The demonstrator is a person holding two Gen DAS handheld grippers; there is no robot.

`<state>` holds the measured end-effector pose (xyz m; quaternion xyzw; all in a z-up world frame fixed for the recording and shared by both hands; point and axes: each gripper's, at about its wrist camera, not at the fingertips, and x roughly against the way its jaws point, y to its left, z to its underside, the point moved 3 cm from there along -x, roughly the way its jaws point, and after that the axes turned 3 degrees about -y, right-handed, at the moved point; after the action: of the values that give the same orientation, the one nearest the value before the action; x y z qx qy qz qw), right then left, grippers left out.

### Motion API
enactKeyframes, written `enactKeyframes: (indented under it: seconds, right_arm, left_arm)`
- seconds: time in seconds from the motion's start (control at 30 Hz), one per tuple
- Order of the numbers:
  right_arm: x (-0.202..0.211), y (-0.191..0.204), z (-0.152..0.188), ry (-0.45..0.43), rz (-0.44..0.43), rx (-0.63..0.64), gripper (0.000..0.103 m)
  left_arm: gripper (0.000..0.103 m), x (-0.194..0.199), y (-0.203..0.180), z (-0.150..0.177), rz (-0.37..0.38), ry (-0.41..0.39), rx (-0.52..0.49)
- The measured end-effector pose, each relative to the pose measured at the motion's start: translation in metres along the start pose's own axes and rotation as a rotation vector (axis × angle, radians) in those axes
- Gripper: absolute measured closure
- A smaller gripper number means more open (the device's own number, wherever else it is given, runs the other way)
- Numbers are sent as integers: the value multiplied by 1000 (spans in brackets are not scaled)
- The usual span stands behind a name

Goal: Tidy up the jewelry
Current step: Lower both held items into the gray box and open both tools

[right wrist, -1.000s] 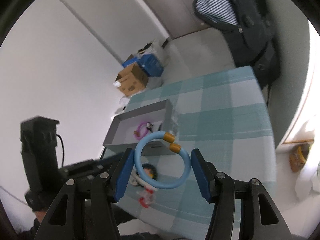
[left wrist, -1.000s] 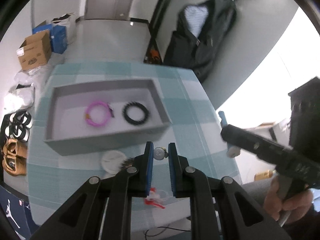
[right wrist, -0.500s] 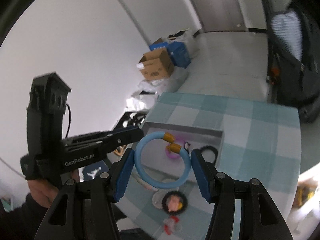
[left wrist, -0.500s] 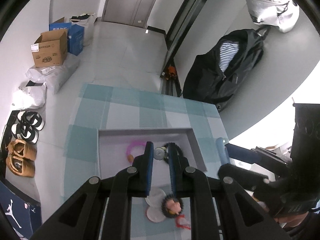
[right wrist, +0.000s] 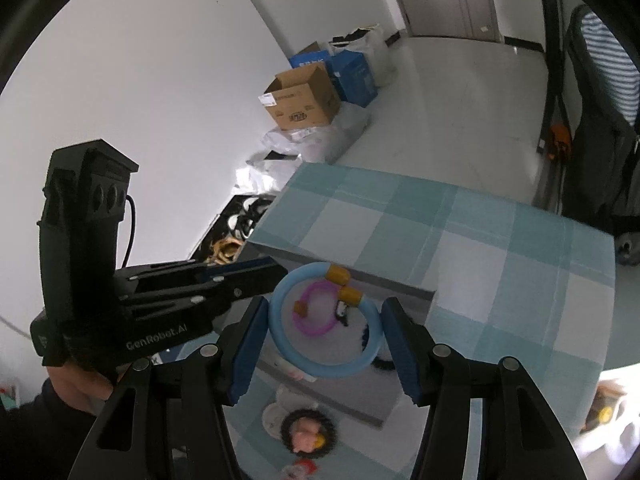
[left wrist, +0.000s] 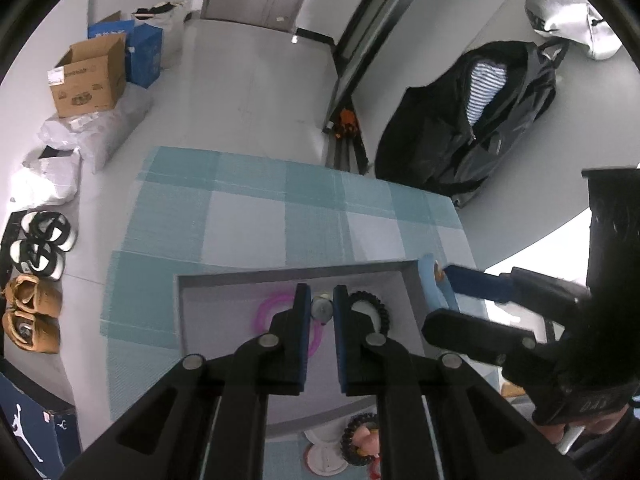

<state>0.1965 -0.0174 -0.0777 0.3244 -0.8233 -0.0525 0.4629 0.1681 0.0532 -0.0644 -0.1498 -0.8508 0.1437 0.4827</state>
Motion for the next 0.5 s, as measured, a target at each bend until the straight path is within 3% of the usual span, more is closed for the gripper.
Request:
enactKeyframes:
  seconds: [0.3,0.5]
  right_arm:
    - [-24,-13,10,91,12,-36,46]
    - [-30,-8,10,91,42,-6,45]
  left_arm:
    - [96,-17,4,5,28,49,37]
    - [96,-19,3,1,68,45,39]
